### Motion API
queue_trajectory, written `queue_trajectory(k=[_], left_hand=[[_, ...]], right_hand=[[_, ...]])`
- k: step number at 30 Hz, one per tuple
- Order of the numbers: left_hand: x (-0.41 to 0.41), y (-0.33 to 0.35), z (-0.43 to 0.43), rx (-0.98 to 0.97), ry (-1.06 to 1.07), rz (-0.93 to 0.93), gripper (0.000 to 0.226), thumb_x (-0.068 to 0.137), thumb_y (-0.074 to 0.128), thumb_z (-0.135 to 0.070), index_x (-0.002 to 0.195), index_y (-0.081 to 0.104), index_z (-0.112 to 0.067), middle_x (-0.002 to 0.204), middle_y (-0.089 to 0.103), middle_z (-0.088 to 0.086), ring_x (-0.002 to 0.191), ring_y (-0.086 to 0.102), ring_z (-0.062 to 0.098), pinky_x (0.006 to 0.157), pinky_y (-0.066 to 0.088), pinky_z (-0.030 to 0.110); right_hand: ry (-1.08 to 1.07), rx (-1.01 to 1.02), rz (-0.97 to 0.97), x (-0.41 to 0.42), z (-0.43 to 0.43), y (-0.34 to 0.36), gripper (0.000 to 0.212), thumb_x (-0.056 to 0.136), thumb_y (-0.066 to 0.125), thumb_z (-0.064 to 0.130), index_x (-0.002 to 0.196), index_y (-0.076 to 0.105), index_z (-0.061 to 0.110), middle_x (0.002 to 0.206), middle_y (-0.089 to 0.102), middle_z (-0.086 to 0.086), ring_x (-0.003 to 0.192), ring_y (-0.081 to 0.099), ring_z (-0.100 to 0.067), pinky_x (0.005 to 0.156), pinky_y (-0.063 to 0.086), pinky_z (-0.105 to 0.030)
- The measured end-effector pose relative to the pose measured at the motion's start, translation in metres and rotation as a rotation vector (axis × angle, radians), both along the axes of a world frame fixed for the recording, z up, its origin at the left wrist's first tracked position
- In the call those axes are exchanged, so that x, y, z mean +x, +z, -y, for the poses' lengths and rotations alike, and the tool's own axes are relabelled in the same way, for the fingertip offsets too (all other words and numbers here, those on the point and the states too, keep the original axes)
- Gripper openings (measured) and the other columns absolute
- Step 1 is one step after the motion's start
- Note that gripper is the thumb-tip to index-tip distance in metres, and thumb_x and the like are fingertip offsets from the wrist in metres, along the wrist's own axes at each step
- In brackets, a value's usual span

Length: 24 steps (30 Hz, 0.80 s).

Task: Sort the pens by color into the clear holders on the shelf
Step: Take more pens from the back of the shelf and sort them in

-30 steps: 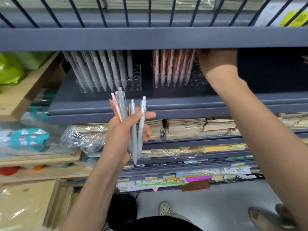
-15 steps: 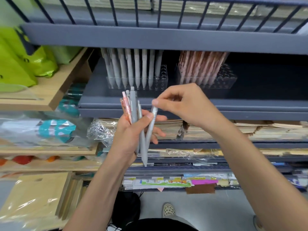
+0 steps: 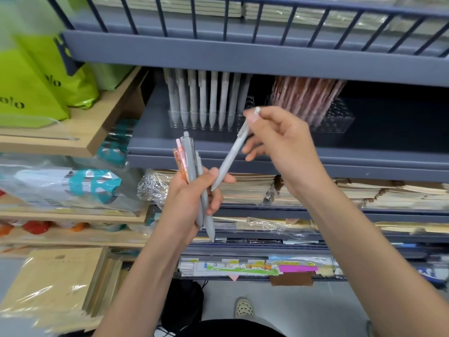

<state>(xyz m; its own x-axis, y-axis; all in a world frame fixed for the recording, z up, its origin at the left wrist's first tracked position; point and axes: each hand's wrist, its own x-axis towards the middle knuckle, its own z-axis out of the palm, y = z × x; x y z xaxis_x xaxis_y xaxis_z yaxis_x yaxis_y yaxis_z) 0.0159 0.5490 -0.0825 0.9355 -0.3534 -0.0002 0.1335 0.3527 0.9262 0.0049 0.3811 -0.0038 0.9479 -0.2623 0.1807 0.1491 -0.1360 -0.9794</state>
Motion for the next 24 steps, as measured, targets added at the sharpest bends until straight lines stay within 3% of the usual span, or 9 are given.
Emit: queue_trajectory(k=[5, 7, 9, 13, 16, 18, 20, 21, 24], left_hand=[[-0.001, 0.004, 0.001, -0.026, 0.036, -0.034, 0.032, 0.094, 0.061, -0.019, 0.110, 0.051, 0.007, 0.095, 0.076, 0.016, 0.040, 0.046, 0.012, 0.039, 0.036, 0.020], [-0.002, 0.005, -0.001, -0.059, 0.044, -0.076, 0.023, 0.093, 0.064, -0.023, 0.099, 0.052, -0.004, 0.081, 0.074, 0.014, 0.038, 0.044, 0.012, 0.037, 0.034, 0.020], [-0.004, 0.004, -0.006, -0.079, 0.085, -0.160, 0.026, 0.089, 0.067, -0.029, 0.092, 0.051, -0.009, 0.057, 0.058, 0.005, 0.036, 0.040, 0.012, 0.034, 0.031, 0.019], [-0.004, -0.002, -0.012, -0.018, 0.126, -0.299, 0.029, 0.098, 0.062, -0.027, 0.083, 0.042, -0.014, 0.051, 0.040, -0.001, 0.038, 0.035, 0.012, 0.034, 0.028, 0.019], [-0.005, -0.004, -0.017, 0.011, 0.107, -0.304, 0.025, 0.100, 0.058, -0.026, 0.086, 0.042, -0.013, 0.051, 0.042, -0.001, 0.037, 0.035, 0.012, 0.033, 0.029, 0.019], [-0.007, -0.004, -0.021, 0.017, 0.078, -0.274, 0.024, 0.099, 0.060, -0.026, 0.090, 0.043, -0.012, 0.056, 0.046, 0.000, 0.039, 0.038, 0.012, 0.034, 0.030, 0.018], [-0.008, -0.003, -0.024, 0.014, 0.059, -0.234, 0.023, 0.097, 0.063, -0.026, 0.092, 0.045, -0.013, 0.061, 0.051, 0.000, 0.041, 0.042, 0.012, 0.034, 0.033, 0.018], [-0.009, -0.003, -0.025, 0.009, 0.059, -0.214, 0.022, 0.096, 0.063, -0.026, 0.092, 0.046, -0.013, 0.064, 0.053, 0.001, 0.042, 0.043, 0.012, 0.035, 0.034, 0.018], [-0.009, -0.002, -0.026, 0.017, 0.090, -0.148, 0.020, 0.097, 0.063, -0.025, 0.091, 0.052, -0.010, 0.069, 0.062, 0.005, 0.046, 0.051, 0.015, 0.039, 0.041, 0.021]], right_hand=[[0.000, -0.035, -0.031, 0.001, -0.005, -0.006, 0.016, 0.090, 0.068, 0.011, 0.104, 0.064, 0.005, 0.076, 0.072, -0.014, 0.066, 0.070, -0.021, 0.064, 0.059, -0.028], [-0.059, -0.025, 0.027, 0.004, -0.001, -0.001, 0.013, 0.091, 0.066, 0.012, 0.103, 0.064, 0.007, 0.079, 0.073, -0.010, 0.069, 0.071, -0.018, 0.066, 0.059, -0.026], [-0.177, -0.013, 0.125, 0.009, 0.007, 0.006, 0.011, 0.091, 0.065, 0.011, 0.101, 0.061, 0.013, 0.084, 0.074, -0.004, 0.074, 0.072, -0.015, 0.069, 0.058, -0.023], [-0.466, -0.246, 0.295, 0.022, 0.018, 0.011, 0.009, 0.087, 0.063, 0.021, 0.088, 0.056, 0.027, 0.087, 0.069, 0.010, 0.085, 0.067, -0.009, 0.083, 0.054, -0.029], [-0.536, -0.483, 0.257, 0.035, 0.025, 0.002, 0.015, 0.089, 0.059, 0.025, 0.085, 0.059, 0.011, 0.076, 0.060, 0.001, 0.077, 0.056, -0.019, 0.063, 0.036, -0.024], [-0.499, -0.601, 0.202, 0.043, 0.026, -0.002, 0.026, 0.093, 0.056, 0.029, 0.088, 0.062, 0.005, 0.072, 0.059, -0.008, 0.075, 0.054, -0.029, 0.061, 0.027, -0.025], [-0.442, -0.675, 0.205, 0.048, 0.023, -0.001, 0.028, 0.097, 0.053, 0.033, 0.094, 0.064, 0.008, 0.062, 0.057, 0.000, 0.065, 0.053, -0.026, 0.061, 0.027, -0.026], [-0.420, -0.695, 0.216, 0.051, 0.021, 0.001, 0.027, 0.098, 0.052, 0.033, 0.099, 0.064, 0.009, 0.065, 0.061, 0.000, 0.067, 0.055, -0.026, 0.063, 0.030, -0.026], [-0.378, -0.804, 0.192, 0.061, 0.017, 0.006, 0.028, 0.100, 0.047, 0.030, 0.108, 0.060, 0.007, 0.101, 0.067, -0.013, 0.098, 0.059, -0.034, 0.080, 0.042, -0.027]])
